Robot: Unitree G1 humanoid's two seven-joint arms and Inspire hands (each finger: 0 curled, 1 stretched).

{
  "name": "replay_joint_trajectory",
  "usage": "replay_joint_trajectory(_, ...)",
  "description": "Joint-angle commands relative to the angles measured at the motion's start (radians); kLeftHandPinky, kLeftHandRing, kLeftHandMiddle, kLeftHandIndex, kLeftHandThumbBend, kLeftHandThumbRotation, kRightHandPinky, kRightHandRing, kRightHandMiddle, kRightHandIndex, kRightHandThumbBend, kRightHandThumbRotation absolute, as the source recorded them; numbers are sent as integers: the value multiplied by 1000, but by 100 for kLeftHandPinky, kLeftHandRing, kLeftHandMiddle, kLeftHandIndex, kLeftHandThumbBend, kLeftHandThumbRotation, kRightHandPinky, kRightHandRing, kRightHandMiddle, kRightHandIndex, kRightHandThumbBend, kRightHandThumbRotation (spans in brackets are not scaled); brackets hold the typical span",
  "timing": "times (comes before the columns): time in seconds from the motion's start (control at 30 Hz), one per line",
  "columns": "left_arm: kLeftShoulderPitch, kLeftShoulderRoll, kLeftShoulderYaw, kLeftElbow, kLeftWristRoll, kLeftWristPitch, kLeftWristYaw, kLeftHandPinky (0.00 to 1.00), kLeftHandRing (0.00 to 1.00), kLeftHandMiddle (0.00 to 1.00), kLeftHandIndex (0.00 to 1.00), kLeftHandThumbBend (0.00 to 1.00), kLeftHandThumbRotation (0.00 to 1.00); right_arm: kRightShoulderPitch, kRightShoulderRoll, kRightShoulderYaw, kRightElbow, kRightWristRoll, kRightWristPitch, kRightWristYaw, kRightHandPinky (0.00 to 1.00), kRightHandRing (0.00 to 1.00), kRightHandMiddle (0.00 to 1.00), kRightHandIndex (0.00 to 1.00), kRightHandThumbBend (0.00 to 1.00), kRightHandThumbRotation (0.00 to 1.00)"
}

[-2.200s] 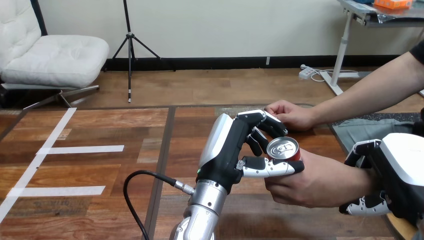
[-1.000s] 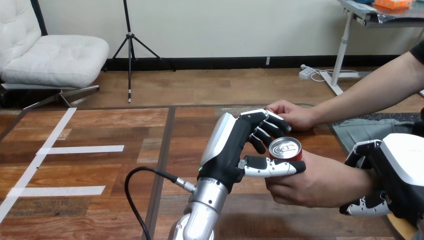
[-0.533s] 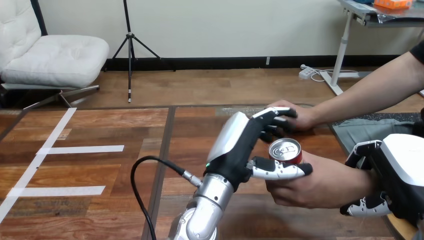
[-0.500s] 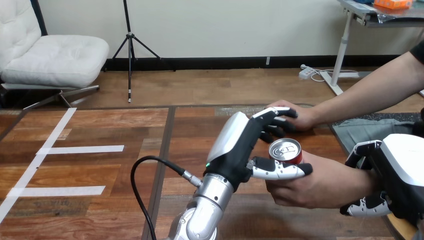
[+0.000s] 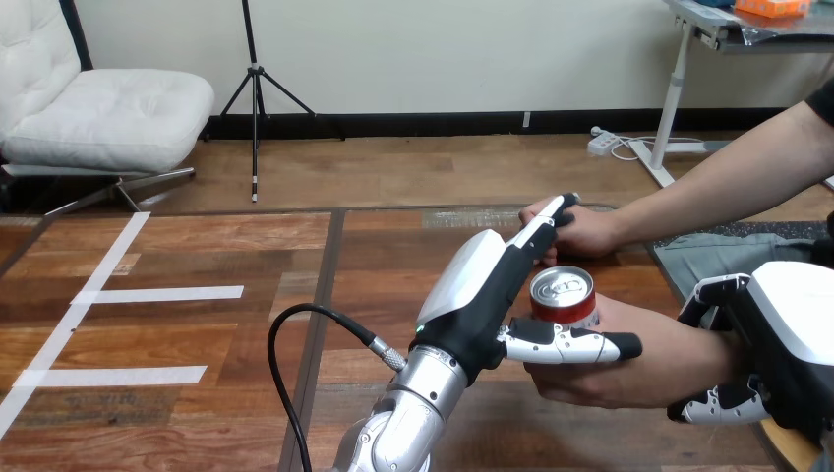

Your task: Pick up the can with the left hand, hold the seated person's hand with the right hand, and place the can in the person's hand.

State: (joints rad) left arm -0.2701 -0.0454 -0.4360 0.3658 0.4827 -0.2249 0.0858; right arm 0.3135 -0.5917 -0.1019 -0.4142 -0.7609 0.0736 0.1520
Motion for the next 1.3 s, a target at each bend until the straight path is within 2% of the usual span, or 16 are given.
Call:
replay_joint_trajectory(0.0,-25,5,1,-31,10,-3,6,100,100,100,100,100,49,-41,4,-10,-20,18,-26,-16,22,30,39,49,87,0)
replay_joint_trajectory(0.47,-30,11,3,-19,27,-20,15,100,100,100,100,100,52,-46,6,-8,-15,13,-26,-12,23,31,41,50,88,0)
replay_joint_trajectory(0.7,-32,11,4,-14,26,-21,16,100,100,100,100,100,52,-47,-6,-3,-21,3,-8,20,23,31,41,53,92,0)
replay_joint_trajectory(0.8,-32,10,4,-13,27,-21,16,100,100,100,100,100,52,-44,-13,-1,-28,-3,2,43,27,37,46,57,93,0)
replay_joint_trajectory(0.97,-34,11,3,-11,29,-21,18,100,100,100,100,100,52,-39,-17,-5,-38,-7,4,64,46,60,65,67,97,0)
replay_joint_trajectory(1.1,-35,11,3,-12,29,-19,16,100,100,100,100,100,52,-37,-26,-6,-47,-15,7,92,56,70,73,72,98,0)
replay_joint_trajectory(1.27,-36,12,4,-14,28,-17,13,100,100,100,100,100,52,-35,-29,-10,-49,-24,0,104,68,79,81,77,99,0)
